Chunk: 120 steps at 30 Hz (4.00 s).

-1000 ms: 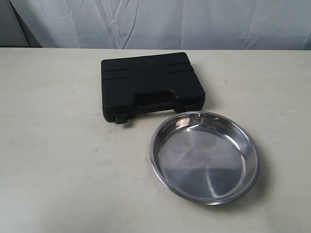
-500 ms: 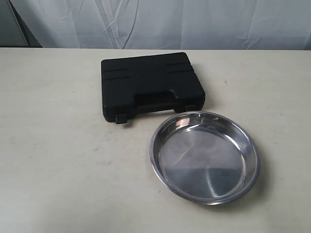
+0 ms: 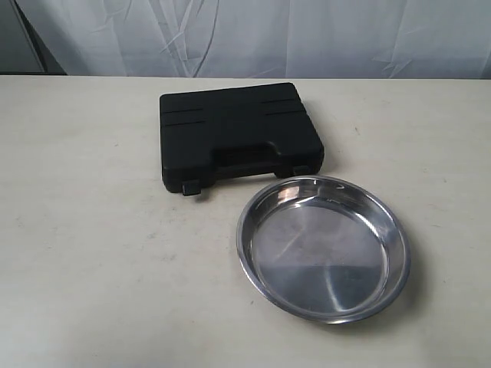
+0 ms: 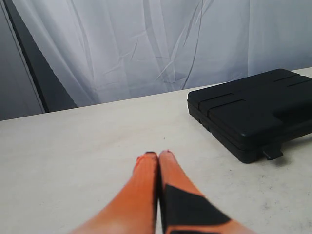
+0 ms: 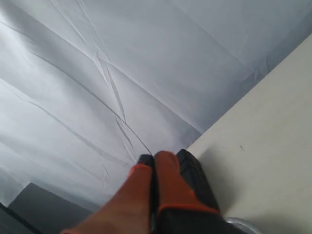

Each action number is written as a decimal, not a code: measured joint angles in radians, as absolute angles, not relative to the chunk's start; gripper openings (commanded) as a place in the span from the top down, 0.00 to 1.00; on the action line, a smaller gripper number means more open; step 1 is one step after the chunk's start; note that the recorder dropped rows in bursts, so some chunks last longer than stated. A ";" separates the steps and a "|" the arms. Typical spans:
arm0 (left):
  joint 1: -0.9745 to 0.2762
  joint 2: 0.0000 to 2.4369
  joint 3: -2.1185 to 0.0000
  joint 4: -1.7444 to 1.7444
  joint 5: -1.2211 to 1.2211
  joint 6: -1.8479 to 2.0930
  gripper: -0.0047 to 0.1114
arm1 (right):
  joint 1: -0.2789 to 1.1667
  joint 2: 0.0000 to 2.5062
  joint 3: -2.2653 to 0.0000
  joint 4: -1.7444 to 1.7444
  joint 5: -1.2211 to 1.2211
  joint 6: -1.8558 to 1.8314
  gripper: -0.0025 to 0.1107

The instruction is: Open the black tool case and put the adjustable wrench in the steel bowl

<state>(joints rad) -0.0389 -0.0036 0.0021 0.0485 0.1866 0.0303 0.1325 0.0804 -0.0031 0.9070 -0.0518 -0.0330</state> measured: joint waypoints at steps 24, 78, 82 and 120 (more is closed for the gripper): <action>-0.039 -0.004 0.002 0.049 0.187 0.030 0.96 | 0.238 1.216 -0.949 0.183 0.361 -0.226 0.98; -0.039 -0.004 0.002 0.049 0.187 0.030 0.96 | 0.652 2.257 -1.707 -0.196 0.820 -0.632 0.71; -0.039 -0.004 0.002 0.049 0.187 0.030 0.96 | 0.652 2.269 -1.707 -0.198 0.812 -0.648 0.91; -0.039 -0.004 0.002 0.049 0.187 0.030 0.96 | 0.695 2.028 -1.707 0.146 0.505 -0.867 0.99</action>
